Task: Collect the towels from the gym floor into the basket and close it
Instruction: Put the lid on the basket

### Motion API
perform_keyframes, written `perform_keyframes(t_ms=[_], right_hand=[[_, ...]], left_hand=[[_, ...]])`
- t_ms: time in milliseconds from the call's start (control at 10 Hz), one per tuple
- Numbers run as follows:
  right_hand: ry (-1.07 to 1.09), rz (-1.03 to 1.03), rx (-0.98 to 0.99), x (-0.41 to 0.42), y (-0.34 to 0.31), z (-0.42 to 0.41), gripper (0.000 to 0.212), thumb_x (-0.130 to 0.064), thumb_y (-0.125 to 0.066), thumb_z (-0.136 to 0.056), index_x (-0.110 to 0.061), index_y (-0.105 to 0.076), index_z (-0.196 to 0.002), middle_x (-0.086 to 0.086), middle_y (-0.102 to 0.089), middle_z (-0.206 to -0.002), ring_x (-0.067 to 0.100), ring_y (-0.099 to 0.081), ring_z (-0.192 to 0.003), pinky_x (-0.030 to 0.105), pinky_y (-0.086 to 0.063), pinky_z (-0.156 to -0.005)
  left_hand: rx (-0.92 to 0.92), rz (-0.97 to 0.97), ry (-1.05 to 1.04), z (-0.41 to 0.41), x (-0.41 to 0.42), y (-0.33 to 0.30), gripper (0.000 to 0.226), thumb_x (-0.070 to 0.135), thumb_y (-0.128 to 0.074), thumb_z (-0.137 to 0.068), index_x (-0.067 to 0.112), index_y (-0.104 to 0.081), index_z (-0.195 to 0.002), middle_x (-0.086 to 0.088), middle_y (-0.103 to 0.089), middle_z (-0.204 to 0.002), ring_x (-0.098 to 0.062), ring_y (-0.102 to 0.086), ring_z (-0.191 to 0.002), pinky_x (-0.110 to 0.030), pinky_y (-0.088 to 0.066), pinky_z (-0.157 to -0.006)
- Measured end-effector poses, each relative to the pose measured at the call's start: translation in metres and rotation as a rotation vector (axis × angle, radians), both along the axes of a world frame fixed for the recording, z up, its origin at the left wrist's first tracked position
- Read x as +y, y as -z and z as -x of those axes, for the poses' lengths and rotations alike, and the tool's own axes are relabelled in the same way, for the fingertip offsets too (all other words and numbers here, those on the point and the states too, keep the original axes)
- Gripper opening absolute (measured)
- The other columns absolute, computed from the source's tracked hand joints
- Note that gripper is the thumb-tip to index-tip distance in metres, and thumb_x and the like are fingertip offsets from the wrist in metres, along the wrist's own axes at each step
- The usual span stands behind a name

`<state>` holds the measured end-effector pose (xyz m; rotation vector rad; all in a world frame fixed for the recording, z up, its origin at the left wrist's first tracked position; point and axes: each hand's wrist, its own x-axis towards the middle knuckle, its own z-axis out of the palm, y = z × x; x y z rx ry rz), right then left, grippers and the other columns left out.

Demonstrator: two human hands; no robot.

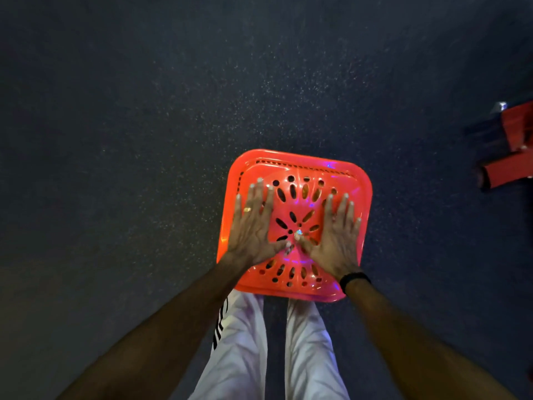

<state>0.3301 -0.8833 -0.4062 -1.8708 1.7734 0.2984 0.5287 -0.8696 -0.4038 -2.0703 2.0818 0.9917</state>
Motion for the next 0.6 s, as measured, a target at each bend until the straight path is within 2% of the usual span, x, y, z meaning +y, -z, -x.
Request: perform_keyframes(t_ms=[100, 200, 300, 400, 500, 600], right_hand=[[-0.129, 0.048, 0.048, 0.007, 0.013, -0.008, 0.102, -0.076, -0.036, -0.085, -0.015, 0.007, -0.155, 0.017, 0.013, -0.162, 0.036, 0.010, -0.150, 0.063, -0.005, -0.117], [-0.139, 0.103, 0.098, 0.014, 0.027, -0.012, 0.096, -0.073, -0.031, -0.090, -0.012, 0.004, -0.155, 0.017, 0.010, -0.162, 0.038, 0.010, -0.149, 0.064, -0.005, -0.116], [-0.160, 0.087, 0.131, 0.013, 0.031, -0.009, 0.094, -0.074, -0.026, -0.091, -0.012, 0.003, -0.155, 0.016, 0.010, -0.163, 0.037, 0.009, -0.150, 0.062, 0.000, -0.118], [-0.179, 0.028, 0.101, 0.013, 0.022, -0.007, 0.094, -0.073, -0.028, -0.090, -0.013, 0.004, -0.155, 0.016, 0.011, -0.162, 0.037, 0.010, -0.149, 0.061, 0.000, -0.118], [-0.113, -0.126, -0.006, -0.005, -0.008, -0.004, 0.092, -0.062, -0.042, -0.091, -0.015, 0.004, -0.155, 0.015, 0.010, -0.163, 0.038, 0.004, -0.150, 0.062, -0.008, -0.117], [0.083, -0.298, -0.155, -0.019, -0.030, 0.004, 0.091, -0.055, -0.050, -0.091, -0.015, 0.000, -0.155, 0.017, 0.001, -0.163, 0.037, -0.006, -0.150, 0.059, -0.016, -0.117]], left_hand=[[-0.050, 0.100, 0.190, 0.005, 0.004, 0.013, 0.098, 0.073, -0.036, -0.083, 0.014, -0.001, -0.152, -0.014, 0.007, -0.161, -0.028, 0.008, -0.149, -0.055, -0.006, -0.119], [-0.101, 0.127, 0.222, 0.005, 0.012, 0.030, 0.085, 0.065, -0.032, -0.088, 0.016, -0.005, -0.152, -0.012, 0.003, -0.161, -0.028, 0.006, -0.149, -0.057, -0.009, -0.117], [-0.113, 0.117, 0.244, 0.006, 0.012, 0.035, 0.085, 0.065, -0.033, -0.088, 0.017, -0.003, -0.152, -0.012, 0.004, -0.161, -0.028, 0.007, -0.149, -0.057, -0.006, -0.118], [-0.115, 0.053, 0.270, 0.003, 0.014, 0.029, 0.087, 0.066, -0.031, -0.088, 0.016, -0.001, -0.152, -0.014, 0.005, -0.161, -0.030, 0.007, -0.149, -0.057, -0.006, -0.118], [-0.063, -0.148, 0.183, 0.013, -0.002, -0.007, 0.090, 0.069, -0.032, -0.086, 0.014, -0.004, -0.152, -0.015, 0.004, -0.161, -0.032, 0.002, -0.149, -0.056, -0.007, -0.119], [0.072, -0.352, 0.007, 0.018, -0.012, -0.040, 0.082, 0.063, -0.040, -0.087, 0.012, -0.022, -0.148, -0.015, -0.017, -0.159, -0.031, -0.017, -0.146, -0.051, -0.018, -0.118]])
